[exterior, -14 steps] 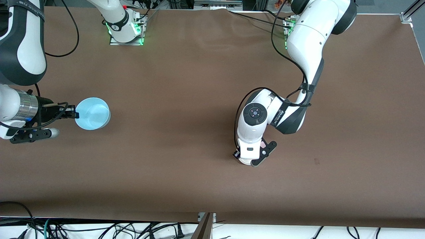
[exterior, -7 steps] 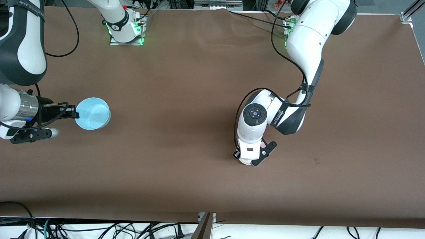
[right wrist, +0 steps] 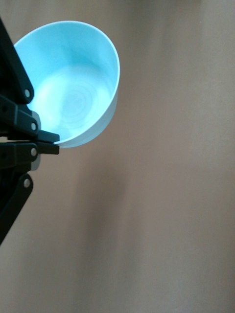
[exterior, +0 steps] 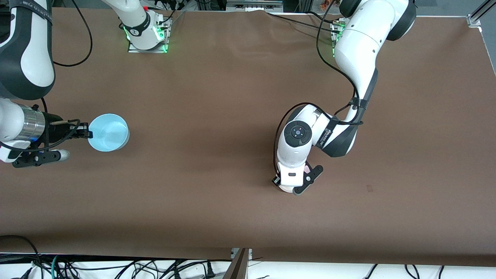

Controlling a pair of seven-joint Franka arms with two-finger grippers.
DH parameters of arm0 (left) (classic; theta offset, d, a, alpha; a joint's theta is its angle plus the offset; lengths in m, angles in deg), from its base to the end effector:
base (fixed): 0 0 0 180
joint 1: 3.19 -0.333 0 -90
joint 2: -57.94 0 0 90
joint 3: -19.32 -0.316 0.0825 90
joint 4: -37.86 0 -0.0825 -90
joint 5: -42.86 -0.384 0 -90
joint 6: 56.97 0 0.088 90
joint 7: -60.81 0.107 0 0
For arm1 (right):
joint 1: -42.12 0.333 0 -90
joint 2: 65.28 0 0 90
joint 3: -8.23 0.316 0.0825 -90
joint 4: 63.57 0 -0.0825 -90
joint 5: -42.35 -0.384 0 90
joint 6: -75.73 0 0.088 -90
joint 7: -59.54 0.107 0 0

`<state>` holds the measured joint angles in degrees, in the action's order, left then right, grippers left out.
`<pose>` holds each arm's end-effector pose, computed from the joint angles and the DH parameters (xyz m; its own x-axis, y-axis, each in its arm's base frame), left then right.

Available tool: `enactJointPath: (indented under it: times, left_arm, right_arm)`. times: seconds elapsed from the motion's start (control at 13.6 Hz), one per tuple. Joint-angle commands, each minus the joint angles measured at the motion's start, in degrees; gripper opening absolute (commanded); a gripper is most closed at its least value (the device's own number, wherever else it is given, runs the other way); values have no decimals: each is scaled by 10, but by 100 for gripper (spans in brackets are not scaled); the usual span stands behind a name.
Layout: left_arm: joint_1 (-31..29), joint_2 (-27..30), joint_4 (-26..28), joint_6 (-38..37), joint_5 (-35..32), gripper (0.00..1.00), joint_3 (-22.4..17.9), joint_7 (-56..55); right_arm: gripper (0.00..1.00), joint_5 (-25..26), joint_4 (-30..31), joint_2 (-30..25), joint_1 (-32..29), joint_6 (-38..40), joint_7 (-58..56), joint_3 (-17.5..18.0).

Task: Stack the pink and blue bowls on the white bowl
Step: 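Lower the pink bowl into the white bowl and open the left gripper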

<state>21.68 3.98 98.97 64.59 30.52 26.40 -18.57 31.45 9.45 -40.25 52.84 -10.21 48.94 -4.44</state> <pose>0.6897 -0.3791 0.2710 0.7005 0.7043 0.1154 0.6977 -0.7098 0.0967 0.6630 0.0274 0.4948 0.9700 0.1646 -0.1787 0.1424 -0.9812 -0.1306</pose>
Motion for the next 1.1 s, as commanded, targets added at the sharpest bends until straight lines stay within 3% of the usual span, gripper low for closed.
enactJointPath:
  times: [0.0, 0.29, 0.66, 0.81, 1.03]
  left_arm:
    - [9, -13, -26, -2, -12, 14, -11, -9]
    - [9, -13, -26, -2, -12, 25, -13, -8]
    - [6, -6, -26, -11, -9, 25, -10, -6]
    - [2, -3, -27, -32, -9, 25, -10, 5]
    - [-11, 29, -34, -115, -7, 25, -9, 111]
  right_arm:
    - [0, -3, -3, -5, -2, 9, 1, 3]
    - [0, -3, -3, -5, -2, 9, 1, 3]
    - [0, -3, -3, -5, -1, 9, 1, 3]
    - [0, -3, -3, -5, 0, 9, 2, 4]
    - [0, -6, -3, -5, 1, 9, 30, 9]
